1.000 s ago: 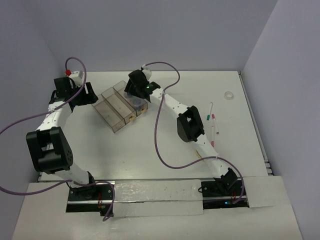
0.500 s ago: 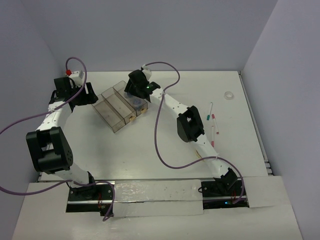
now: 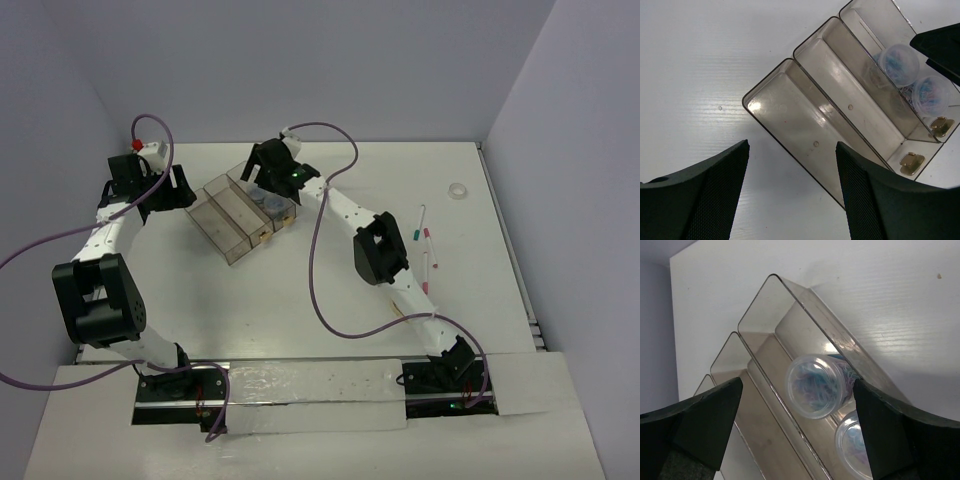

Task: Sort the stationery into containers
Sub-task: Place the stationery in the storage box, then pick up the stationery from the center of the board.

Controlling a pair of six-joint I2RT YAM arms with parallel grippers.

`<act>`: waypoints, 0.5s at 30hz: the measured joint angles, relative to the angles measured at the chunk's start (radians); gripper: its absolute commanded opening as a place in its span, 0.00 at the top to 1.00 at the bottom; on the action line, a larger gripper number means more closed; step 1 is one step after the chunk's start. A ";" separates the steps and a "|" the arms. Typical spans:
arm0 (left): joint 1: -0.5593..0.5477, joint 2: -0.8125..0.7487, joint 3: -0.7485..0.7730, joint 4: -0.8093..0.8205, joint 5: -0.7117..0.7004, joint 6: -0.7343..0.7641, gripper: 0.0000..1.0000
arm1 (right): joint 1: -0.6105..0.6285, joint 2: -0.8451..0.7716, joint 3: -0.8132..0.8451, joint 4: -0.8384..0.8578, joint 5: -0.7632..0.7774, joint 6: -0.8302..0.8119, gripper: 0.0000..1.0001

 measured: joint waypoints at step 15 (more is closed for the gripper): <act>0.000 -0.010 0.000 -0.022 0.005 0.016 0.22 | 0.006 -0.129 -0.058 0.012 -0.021 -0.057 0.00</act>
